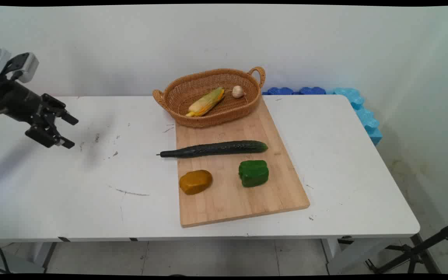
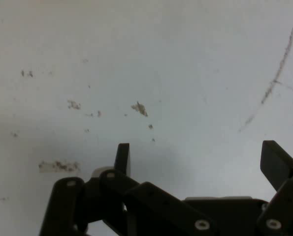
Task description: Pick up the cucumber from the cutting board
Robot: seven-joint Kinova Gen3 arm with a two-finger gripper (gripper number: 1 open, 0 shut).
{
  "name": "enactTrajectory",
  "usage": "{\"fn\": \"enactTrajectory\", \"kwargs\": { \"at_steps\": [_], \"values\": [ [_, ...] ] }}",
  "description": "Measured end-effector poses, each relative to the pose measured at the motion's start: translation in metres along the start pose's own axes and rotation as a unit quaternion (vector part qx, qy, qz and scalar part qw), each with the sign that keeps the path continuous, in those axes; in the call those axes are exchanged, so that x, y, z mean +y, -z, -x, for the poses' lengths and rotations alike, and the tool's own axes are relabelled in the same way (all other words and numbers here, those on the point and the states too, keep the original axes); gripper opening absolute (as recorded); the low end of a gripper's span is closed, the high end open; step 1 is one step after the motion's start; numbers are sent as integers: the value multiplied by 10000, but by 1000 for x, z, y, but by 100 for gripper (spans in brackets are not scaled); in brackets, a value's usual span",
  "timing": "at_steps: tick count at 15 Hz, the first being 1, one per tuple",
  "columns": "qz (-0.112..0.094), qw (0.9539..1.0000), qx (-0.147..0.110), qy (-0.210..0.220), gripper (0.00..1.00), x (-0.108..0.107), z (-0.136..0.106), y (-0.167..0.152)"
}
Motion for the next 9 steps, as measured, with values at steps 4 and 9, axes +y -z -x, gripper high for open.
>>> {"fn": "enactTrajectory", "kwargs": {
  "at_steps": [4,9],
  "values": [
    [-99,9999,29,-109,100,0,-15,-4],
    [-215,9994,66,-249,100,3,-39,-13]
  ]
}}
